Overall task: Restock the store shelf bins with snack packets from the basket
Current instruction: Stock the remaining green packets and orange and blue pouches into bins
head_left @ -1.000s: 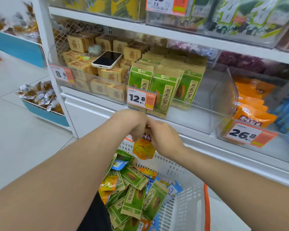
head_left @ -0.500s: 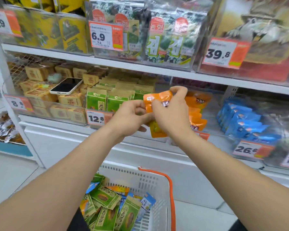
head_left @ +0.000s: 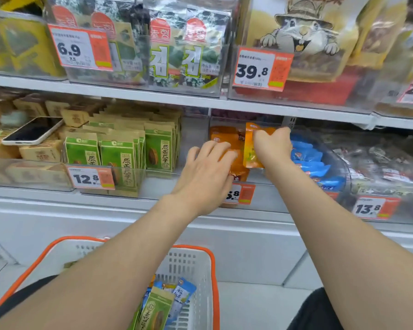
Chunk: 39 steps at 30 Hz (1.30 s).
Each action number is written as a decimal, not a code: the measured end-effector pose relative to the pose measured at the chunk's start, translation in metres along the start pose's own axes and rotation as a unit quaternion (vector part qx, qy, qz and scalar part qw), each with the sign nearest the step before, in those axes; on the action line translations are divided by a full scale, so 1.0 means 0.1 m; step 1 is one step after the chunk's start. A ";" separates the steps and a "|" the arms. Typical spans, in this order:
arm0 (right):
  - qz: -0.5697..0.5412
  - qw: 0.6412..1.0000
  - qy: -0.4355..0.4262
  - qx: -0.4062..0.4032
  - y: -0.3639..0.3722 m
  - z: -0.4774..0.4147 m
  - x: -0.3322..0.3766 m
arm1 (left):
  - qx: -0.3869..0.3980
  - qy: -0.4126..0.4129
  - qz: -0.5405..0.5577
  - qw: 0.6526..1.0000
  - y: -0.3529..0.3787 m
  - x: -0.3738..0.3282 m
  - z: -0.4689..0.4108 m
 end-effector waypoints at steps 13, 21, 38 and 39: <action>0.102 0.994 -0.042 -0.025 0.27 -0.82 -0.34 | -0.010 -0.027 -0.052 0.998 0.38 0.10 -0.21; 0.132 0.990 -0.017 0.050 0.51 -1.16 -0.52 | -0.023 -0.059 0.004 0.998 0.46 0.11 -0.25; 0.117 0.983 0.122 0.068 0.55 -1.21 -0.60 | -0.001 -0.066 -0.025 0.998 0.49 0.07 -0.22; 0.084 0.985 0.128 0.075 0.56 -1.21 -0.60 | 0.001 -0.065 -0.016 0.998 0.48 0.07 -0.22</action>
Point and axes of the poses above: each hand's wrist, its own z-axis away from the middle knuckle, its own y-axis out of the palm, x = y × z, the point moved 3 cm from there along -z, towards the middle knuckle, and after that the axes turned 5 degrees about y, right-handed, at the moved point
